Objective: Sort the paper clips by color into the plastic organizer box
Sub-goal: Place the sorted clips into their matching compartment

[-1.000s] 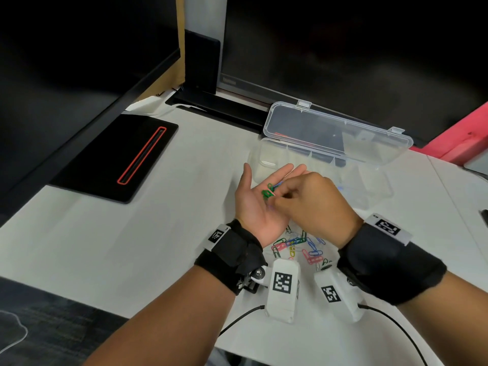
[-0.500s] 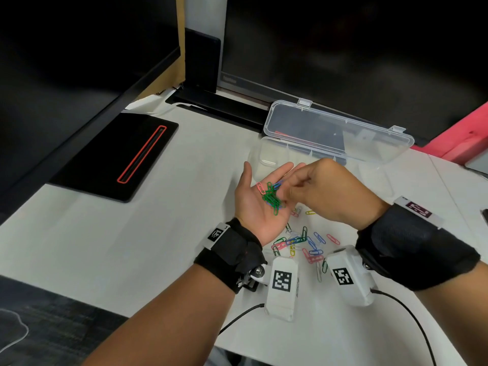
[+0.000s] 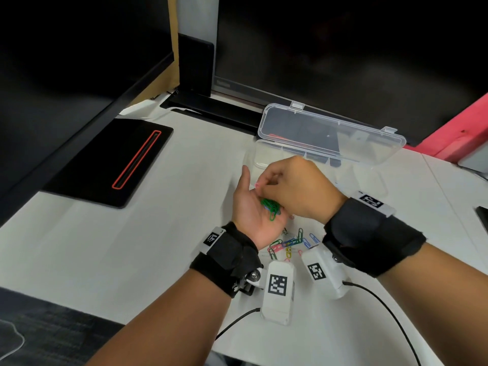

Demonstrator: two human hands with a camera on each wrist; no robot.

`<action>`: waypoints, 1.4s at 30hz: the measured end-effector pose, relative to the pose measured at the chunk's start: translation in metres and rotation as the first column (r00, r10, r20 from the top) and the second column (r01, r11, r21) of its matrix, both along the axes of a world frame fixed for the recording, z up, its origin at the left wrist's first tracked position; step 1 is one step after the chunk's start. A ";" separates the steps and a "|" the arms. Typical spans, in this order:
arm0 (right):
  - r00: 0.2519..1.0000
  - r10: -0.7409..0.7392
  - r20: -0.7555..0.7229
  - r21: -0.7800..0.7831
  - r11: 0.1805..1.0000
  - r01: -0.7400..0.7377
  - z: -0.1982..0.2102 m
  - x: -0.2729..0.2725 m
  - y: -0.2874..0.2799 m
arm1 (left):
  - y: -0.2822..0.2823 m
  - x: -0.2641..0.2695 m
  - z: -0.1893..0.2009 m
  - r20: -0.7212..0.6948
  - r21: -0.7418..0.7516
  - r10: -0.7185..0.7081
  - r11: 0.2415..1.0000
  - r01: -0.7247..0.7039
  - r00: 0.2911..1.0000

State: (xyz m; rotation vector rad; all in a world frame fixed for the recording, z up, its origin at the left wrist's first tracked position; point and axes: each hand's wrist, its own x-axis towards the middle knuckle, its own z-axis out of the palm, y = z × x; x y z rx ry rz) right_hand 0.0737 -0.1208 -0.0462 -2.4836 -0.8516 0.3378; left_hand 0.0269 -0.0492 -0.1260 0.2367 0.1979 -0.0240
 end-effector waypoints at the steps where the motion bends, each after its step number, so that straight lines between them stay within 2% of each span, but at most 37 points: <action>1: 0.994 -0.032 -0.105 0.110 0.993 0.044 0.004 0.000 -0.002 | 0.000 0.000 0.001 0.009 -0.008 0.012 1.000 -0.012 1.000; 3: 0.936 -0.094 -0.341 0.320 0.924 0.209 0.013 0.003 -0.011 | 0.004 -0.001 0.002 0.016 -0.043 0.055 0.998 -0.054 0.998; 6: 0.762 -0.049 -0.646 0.513 0.712 0.481 0.019 0.013 -0.038 | 0.019 -0.003 0.003 0.002 -0.126 0.151 0.981 -0.149 0.989; 8: 0.606 0.046 -0.794 0.510 0.592 0.623 0.013 0.020 -0.057 | 0.026 -0.005 0.003 0.013 -0.163 0.192 0.969 -0.188 0.981; 10: 0.492 0.127 -0.861 0.482 0.509 0.713 0.003 0.025 -0.070 | 0.028 -0.006 0.003 0.023 -0.176 0.211 0.963 -0.203 0.977; 13: 0.428 0.181 -0.886 0.464 0.400 0.791 -0.008 0.032 -0.075 | 0.028 -0.007 0.004 0.018 -0.158 0.224 0.963 -0.219 0.974; 17: 0.430 0.170 -0.887 0.462 0.347 0.816 -0.010 0.042 -0.062 | 0.031 -0.006 0.002 -0.013 -0.155 0.257 0.954 -0.256 0.966; 21: 0.475 0.087 -0.876 0.470 0.375 0.799 -0.005 0.058 -0.044 | 0.031 -0.002 0.002 -0.030 -0.139 0.265 0.954 -0.266 0.964; 26: 0.593 -0.010 -0.805 0.537 0.411 0.737 -0.002 0.074 -0.016 | 0.034 0.000 0.003 -0.038 -0.137 0.279 0.950 -0.282 0.959; 31: 0.714 -0.148 -0.684 0.622 0.392 0.678 -0.014 0.082 0.008 | 0.035 0.001 0.003 -0.037 -0.141 0.276 0.950 -0.278 0.960; 35: 0.720 -0.161 -0.675 0.649 0.336 0.683 -0.019 0.087 0.012 | 0.036 0.003 0.003 -0.031 -0.150 0.271 0.950 -0.273 0.962; 42: 0.750 -0.202 -0.629 0.656 0.379 0.652 -0.014 0.084 0.006 | 0.034 0.003 0.004 -0.015 -0.113 0.244 0.963 -0.244 0.970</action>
